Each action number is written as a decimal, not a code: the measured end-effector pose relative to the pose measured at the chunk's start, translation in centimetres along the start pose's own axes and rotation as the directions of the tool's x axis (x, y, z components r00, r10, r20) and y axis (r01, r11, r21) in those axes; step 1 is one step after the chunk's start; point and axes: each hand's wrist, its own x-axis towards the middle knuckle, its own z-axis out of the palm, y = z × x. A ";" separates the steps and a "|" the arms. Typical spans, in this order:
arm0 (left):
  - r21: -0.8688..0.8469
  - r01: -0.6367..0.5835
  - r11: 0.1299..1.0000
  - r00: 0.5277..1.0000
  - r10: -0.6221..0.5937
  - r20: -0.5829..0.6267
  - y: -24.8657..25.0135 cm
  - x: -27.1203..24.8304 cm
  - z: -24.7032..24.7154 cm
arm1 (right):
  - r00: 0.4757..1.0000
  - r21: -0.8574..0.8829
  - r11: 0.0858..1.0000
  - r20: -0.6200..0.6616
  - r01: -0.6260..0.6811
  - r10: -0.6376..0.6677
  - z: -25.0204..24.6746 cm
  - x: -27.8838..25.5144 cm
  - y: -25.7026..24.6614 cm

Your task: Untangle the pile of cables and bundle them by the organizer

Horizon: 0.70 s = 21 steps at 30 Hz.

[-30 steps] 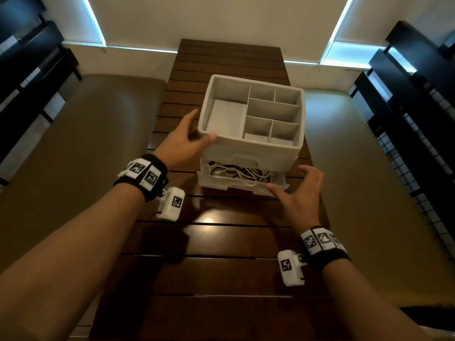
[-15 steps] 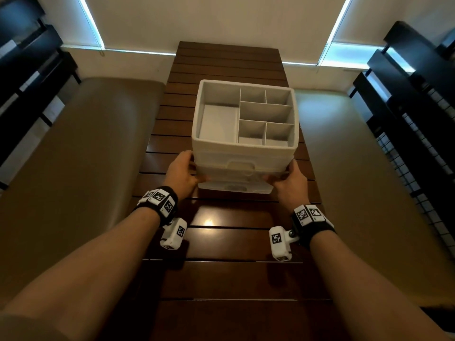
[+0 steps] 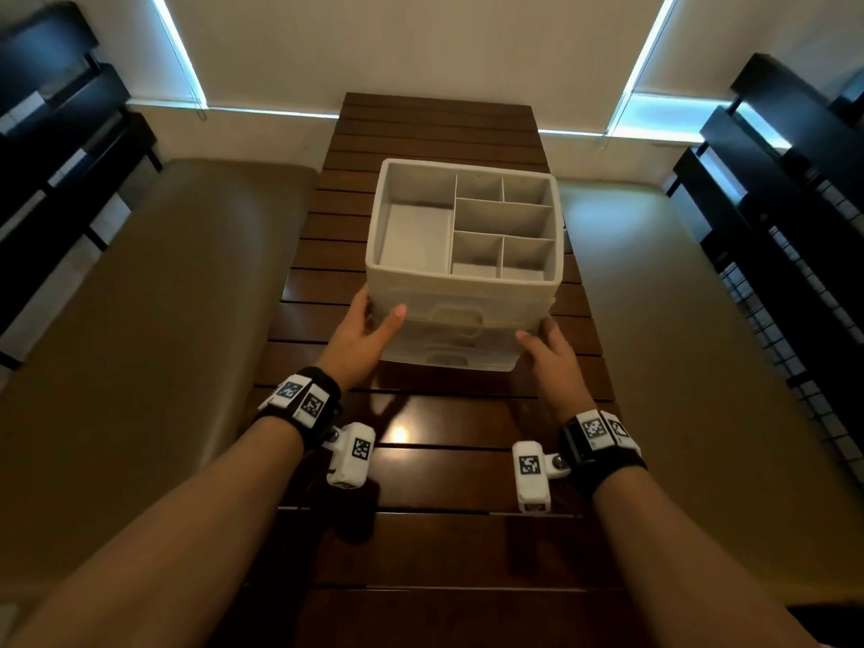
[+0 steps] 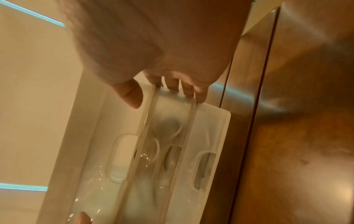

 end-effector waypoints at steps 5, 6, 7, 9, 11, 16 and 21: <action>-0.053 -0.007 0.999 0.999 0.005 -0.041 0.5 2.6 0.9 | 1.000 -0.066 0.998 -0.013 -0.018 0.017 0.8 3.7 -1.4; -0.050 -0.004 0.999 0.999 0.002 -0.040 0.6 3.2 0.8 | 1.000 -0.090 0.996 -0.016 -0.021 0.019 0.9 4.5 -1.5; -0.048 0.006 0.999 0.999 -0.008 -0.044 0.8 3.8 0.7 | 1.000 -0.114 0.993 -0.012 -0.027 0.026 1.0 5.3 -1.6; -0.032 0.016 0.999 0.998 -0.018 -0.067 1.0 5.2 0.5 | 0.999 -0.151 0.988 -0.011 -0.041 0.040 1.3 6.7 -1.7; 0.027 0.020 0.999 0.996 -0.018 -0.082 1.2 6.6 0.3 | 0.999 -0.186 0.981 -0.025 -0.052 0.049 1.5 8.2 -1.5; 0.207 -0.026 0.978 0.996 0.044 -0.084 0.4 8.5 -0.6 | 0.998 -0.212 0.976 -0.030 -0.052 0.047 2.1 9.8 -1.9; 0.261 -0.038 0.965 0.990 0.072 -0.122 0.2 9.0 -0.6 | 0.998 -0.218 0.974 -0.025 -0.056 0.052 2.0 10.0 -2.4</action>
